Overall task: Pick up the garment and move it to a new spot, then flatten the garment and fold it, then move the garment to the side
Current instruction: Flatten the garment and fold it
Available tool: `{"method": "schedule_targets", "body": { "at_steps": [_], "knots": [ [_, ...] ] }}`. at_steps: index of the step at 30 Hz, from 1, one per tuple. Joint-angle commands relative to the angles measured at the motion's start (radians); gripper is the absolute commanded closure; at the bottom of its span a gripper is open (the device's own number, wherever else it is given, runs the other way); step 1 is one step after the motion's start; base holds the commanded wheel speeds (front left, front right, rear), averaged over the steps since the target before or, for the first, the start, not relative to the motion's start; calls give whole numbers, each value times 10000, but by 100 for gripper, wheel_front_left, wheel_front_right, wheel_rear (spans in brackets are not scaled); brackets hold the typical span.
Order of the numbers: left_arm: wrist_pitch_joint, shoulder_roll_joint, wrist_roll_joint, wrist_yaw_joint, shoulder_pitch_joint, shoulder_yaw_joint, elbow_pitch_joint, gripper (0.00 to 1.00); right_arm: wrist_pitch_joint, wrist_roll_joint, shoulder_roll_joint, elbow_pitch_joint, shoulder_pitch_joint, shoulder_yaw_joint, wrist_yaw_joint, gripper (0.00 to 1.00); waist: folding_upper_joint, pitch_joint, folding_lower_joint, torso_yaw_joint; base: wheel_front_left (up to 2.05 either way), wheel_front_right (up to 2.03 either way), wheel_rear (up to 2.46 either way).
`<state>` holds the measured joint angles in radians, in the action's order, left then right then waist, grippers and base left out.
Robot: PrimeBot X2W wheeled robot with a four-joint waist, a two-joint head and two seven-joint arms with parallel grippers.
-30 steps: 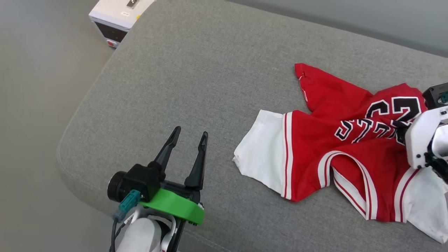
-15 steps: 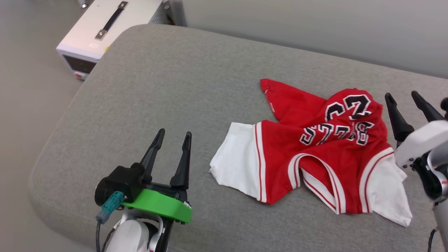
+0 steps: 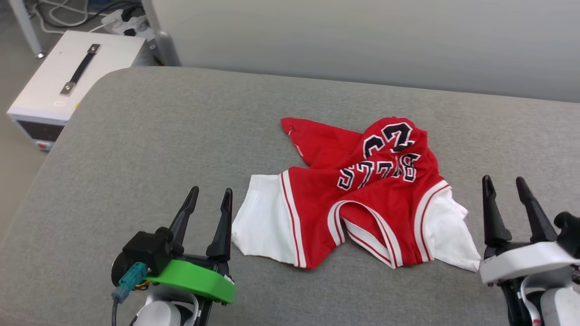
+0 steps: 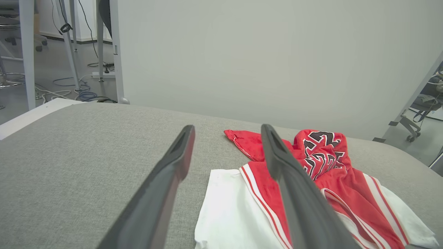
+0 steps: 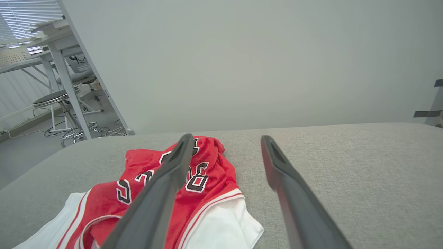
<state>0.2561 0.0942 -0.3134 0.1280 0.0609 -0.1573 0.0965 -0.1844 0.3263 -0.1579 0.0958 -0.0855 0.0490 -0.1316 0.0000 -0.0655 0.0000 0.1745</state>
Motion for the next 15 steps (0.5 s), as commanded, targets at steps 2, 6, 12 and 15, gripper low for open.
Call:
{"method": "schedule_targets", "body": {
  "at_steps": [2,6,12,15],
  "knots": [
    [57,71,-99,27,-176,-27,91,0,-133,-181,197,-258,299,26,9,0,0,116,0,-429,0,0,0],
    [57,122,-142,27,-201,-68,184,0,-172,-320,374,-552,572,-22,9,0,0,73,0,-622,0,0,0],
    [-124,428,-350,25,24,-128,1029,0,72,-390,438,-824,626,-23,9,0,0,-143,0,-929,0,0,0],
    [-1024,682,-377,-114,378,-75,1263,0,175,-414,424,-985,612,23,9,0,0,-280,0,-1036,0,0,0]
  ]
}}
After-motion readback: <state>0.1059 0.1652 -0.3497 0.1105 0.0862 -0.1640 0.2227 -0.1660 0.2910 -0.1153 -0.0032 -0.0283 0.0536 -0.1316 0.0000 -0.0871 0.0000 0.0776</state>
